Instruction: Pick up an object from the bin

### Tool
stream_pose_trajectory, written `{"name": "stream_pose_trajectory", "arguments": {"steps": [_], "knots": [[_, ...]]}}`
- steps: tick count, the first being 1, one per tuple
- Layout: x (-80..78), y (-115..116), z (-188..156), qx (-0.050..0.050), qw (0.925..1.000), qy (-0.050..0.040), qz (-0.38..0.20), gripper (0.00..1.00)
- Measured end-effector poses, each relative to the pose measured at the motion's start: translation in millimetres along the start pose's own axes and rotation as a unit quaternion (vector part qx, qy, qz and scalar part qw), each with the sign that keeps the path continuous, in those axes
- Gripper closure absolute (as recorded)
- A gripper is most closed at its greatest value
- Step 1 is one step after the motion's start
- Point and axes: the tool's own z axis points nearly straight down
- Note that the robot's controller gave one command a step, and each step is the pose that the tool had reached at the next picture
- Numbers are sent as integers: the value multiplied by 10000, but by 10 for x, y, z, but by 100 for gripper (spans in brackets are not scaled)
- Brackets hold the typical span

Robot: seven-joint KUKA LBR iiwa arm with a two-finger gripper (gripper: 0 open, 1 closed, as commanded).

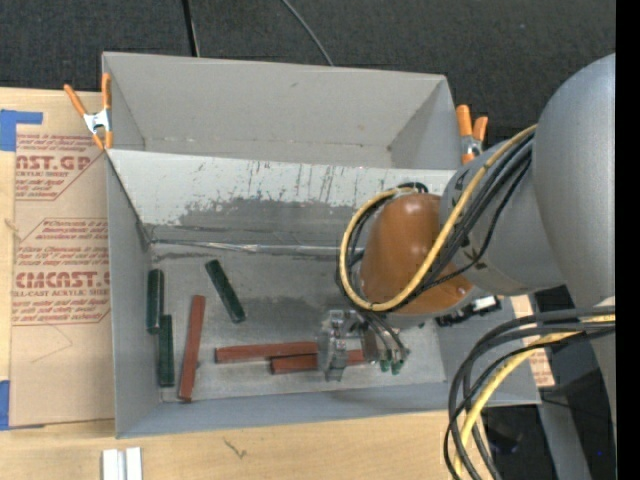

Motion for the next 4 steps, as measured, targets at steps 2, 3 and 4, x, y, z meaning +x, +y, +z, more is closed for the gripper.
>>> {"name": "stream_pose_trajectory", "arguments": {"steps": [2,3,4], "knots": [[-5,1,3,-2,10000,-2,4,100],[-5,1,3,-2,10000,-2,4,100],[-267,210,-1378,1,10000,-6,89,100]]}}
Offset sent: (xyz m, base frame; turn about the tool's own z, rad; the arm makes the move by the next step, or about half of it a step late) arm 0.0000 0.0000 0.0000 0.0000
